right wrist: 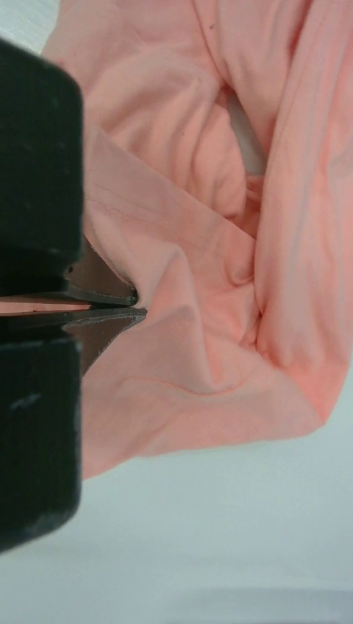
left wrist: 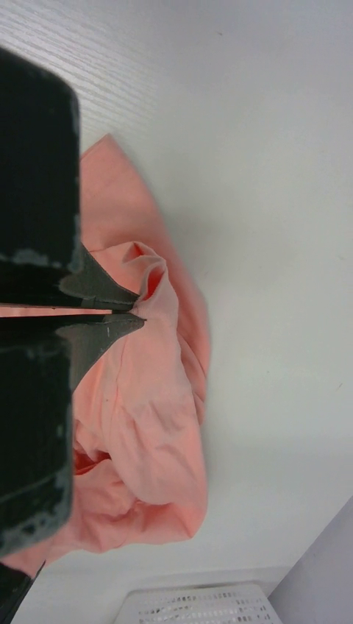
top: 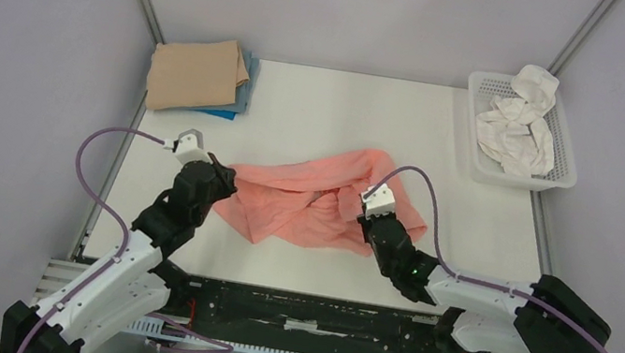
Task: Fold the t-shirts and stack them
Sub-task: Flatten out the tshirt
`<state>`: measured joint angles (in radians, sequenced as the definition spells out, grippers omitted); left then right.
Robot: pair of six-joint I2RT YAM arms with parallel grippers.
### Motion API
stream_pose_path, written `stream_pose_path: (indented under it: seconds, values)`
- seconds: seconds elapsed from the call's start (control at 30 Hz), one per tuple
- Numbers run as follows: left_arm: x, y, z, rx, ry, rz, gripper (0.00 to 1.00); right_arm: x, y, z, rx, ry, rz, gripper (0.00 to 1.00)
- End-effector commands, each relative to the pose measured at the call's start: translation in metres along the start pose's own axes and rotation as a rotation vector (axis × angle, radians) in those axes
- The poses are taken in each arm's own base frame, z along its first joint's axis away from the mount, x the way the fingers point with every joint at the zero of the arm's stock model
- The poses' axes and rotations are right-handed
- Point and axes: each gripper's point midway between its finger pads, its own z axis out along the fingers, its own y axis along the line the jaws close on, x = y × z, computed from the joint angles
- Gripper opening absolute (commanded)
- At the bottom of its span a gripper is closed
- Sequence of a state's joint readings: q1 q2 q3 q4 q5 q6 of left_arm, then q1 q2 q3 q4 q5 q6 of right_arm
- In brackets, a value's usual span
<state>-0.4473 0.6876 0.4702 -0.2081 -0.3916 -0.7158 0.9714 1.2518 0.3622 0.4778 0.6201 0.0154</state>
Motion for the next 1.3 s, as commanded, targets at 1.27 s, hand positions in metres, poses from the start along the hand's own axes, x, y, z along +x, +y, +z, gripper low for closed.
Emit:
stream_pose_path:
  seconds: [1.27]
  values:
    - [-0.324,-0.103,-0.348,0.658,-0.802,-0.186,0.02,-0.448,-0.218,-0.367,-0.075,-1.079,0.372,0.00]
